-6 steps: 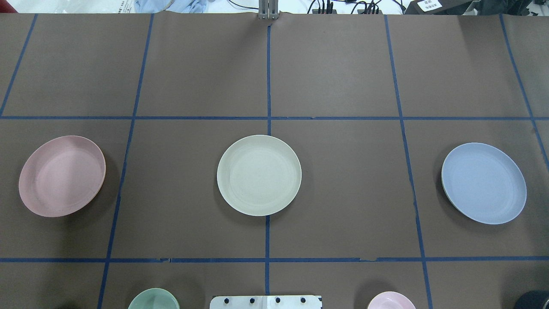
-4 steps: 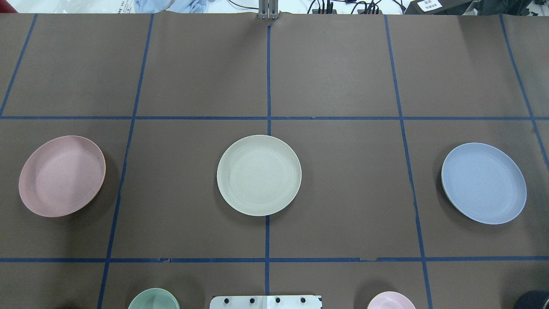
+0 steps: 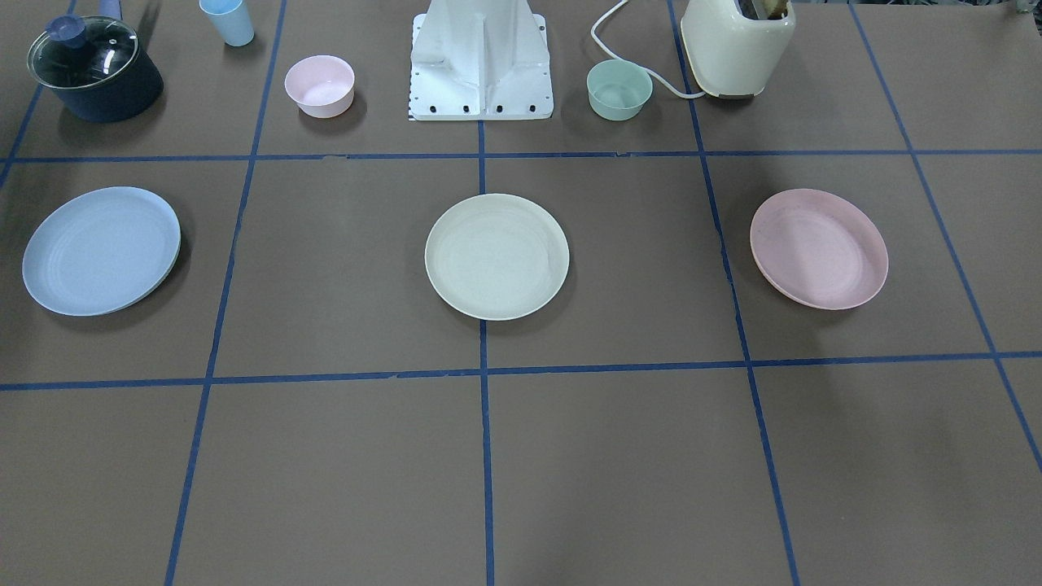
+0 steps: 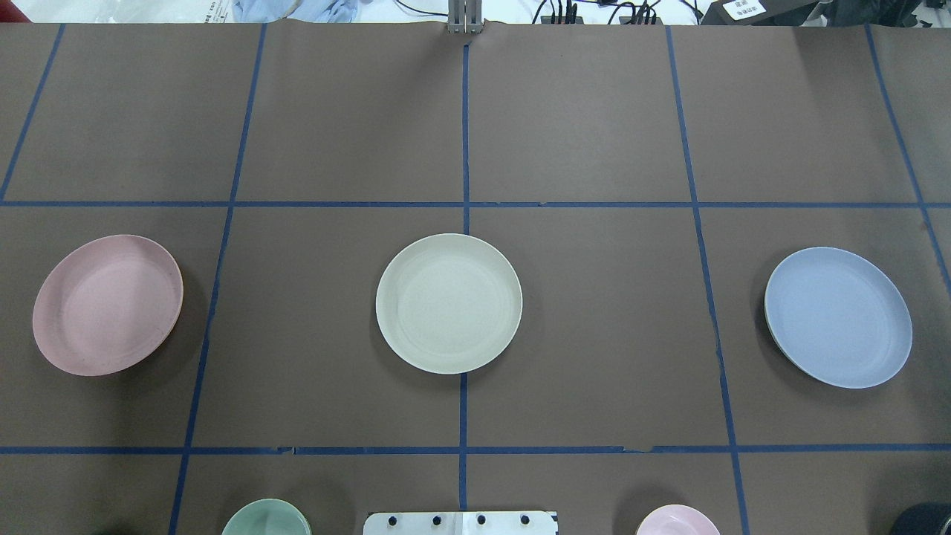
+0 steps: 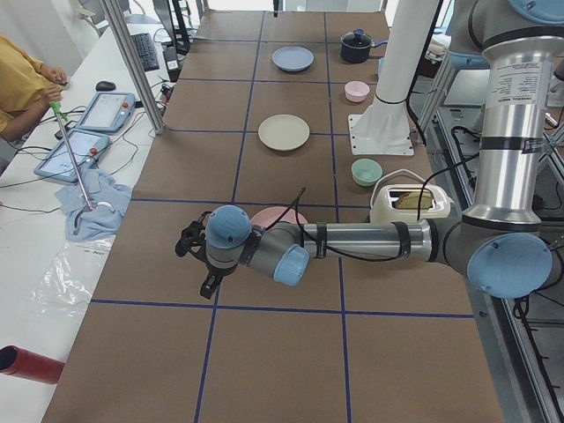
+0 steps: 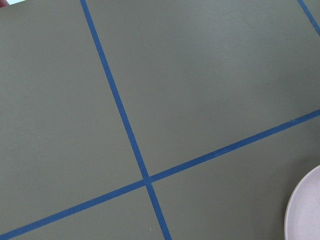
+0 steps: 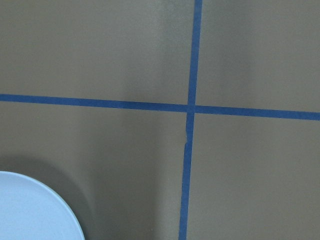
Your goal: Stack three plates with pink and blue
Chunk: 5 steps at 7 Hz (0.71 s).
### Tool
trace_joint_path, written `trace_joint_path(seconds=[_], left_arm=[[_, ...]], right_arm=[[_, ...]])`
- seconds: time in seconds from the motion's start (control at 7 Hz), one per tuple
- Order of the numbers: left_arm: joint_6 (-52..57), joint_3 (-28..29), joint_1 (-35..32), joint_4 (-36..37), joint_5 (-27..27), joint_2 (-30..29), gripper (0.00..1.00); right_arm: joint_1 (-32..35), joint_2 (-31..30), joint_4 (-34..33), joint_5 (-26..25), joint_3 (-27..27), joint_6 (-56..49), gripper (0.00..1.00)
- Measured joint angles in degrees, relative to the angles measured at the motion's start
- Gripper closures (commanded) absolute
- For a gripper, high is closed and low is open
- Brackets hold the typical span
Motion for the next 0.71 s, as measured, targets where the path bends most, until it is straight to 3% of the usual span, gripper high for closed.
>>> trace_joint_path(seconds=[0.71], left_arm=[[0.1, 2.1, 1.6, -1.4, -0.5, 0.5, 0.00]], right_arm=[[-0.1, -0.4, 0.5, 0.6, 0.0, -0.2, 0.00]])
